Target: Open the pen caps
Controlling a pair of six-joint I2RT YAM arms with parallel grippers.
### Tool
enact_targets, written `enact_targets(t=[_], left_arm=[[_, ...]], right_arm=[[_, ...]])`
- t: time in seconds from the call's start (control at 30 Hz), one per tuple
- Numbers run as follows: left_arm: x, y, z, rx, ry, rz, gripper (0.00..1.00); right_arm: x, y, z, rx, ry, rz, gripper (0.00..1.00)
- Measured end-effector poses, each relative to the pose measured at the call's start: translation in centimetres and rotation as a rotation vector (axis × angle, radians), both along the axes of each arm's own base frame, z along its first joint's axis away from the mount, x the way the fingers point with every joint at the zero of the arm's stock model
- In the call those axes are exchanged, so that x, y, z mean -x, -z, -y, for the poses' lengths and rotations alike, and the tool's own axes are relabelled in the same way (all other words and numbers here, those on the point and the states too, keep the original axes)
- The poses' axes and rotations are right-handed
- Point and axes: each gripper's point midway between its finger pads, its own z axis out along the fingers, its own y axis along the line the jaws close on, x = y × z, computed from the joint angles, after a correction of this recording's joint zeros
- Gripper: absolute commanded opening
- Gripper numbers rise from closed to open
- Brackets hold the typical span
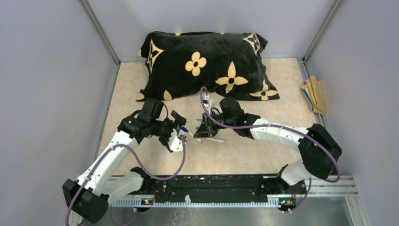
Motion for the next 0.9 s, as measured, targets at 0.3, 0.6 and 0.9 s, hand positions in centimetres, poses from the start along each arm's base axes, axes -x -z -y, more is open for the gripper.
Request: enact_targets(t=[0.3, 0.6, 0.9], left_arm=[[-1.3, 0.9, 0.4, -0.106, 0.039, 0.090, 0.64], [-1.4, 1.3, 0.4, -0.136, 0.048, 0.113, 0.18], [-1.7, 1.7, 0.0, -0.145, 0.011, 0.124, 0.00]], right_arm=[[0.2, -0.3, -0.5, -0.024, -0.047, -0.063, 0.00], [0.0, -0.4, -1.0, -0.049, -0.047, -0.101, 0.00], [-0.6, -0.2, -1.3, -0.056, -0.019, -0.129, 0.33]])
